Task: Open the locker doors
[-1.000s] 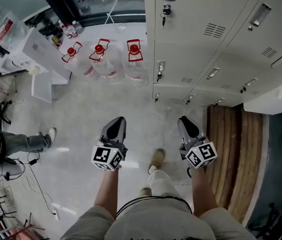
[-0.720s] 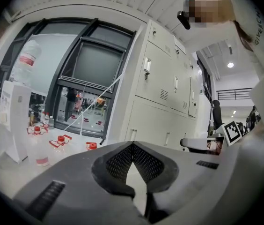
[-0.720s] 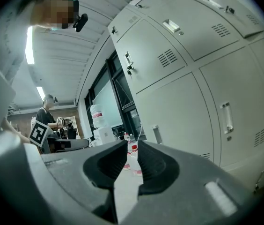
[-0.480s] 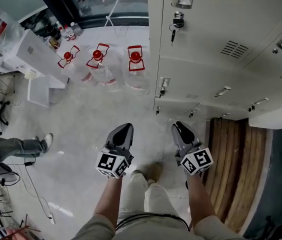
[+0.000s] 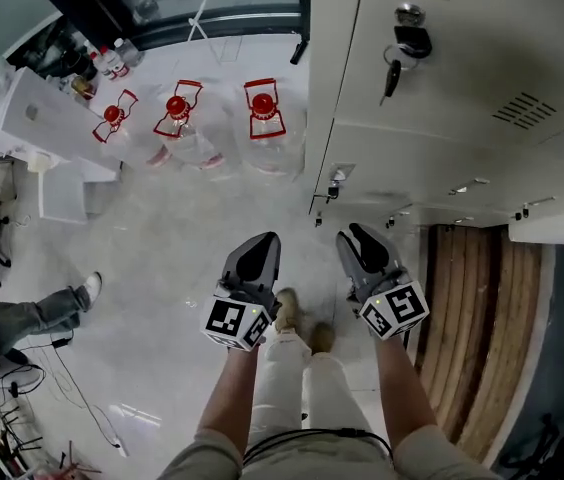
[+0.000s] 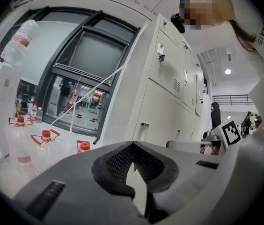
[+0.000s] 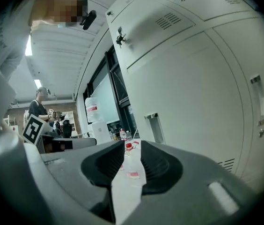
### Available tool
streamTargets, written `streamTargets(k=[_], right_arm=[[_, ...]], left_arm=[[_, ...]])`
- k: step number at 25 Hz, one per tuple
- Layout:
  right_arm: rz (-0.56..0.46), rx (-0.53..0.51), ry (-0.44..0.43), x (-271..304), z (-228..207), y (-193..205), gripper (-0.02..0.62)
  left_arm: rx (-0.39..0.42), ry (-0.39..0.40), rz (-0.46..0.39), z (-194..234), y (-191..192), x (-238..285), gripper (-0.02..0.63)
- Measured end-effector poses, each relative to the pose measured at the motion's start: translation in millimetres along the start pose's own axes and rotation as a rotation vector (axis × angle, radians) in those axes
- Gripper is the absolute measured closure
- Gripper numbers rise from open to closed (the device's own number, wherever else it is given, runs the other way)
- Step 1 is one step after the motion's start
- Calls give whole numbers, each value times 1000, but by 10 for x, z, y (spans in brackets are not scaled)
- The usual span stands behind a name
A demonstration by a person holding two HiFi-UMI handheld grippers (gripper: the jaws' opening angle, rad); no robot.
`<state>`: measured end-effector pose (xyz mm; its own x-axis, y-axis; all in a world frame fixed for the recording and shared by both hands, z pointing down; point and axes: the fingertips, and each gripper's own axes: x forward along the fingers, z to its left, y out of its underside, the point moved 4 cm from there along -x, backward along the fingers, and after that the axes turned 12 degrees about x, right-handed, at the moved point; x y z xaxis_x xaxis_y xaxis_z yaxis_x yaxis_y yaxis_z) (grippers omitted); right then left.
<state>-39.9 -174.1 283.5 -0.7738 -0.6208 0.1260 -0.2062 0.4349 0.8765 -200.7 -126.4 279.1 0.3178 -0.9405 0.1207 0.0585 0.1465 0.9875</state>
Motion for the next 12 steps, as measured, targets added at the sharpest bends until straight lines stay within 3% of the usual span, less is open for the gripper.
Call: streamTargets(k=[5, 12], right_arm=[[-13, -19, 47, 389, -176, 63, 473], [-5, -138, 139, 866, -315, 76, 416]], left_arm=[[-9, 28, 2, 203, 121, 303, 607], [-24, 38, -12, 450, 203, 523, 607]])
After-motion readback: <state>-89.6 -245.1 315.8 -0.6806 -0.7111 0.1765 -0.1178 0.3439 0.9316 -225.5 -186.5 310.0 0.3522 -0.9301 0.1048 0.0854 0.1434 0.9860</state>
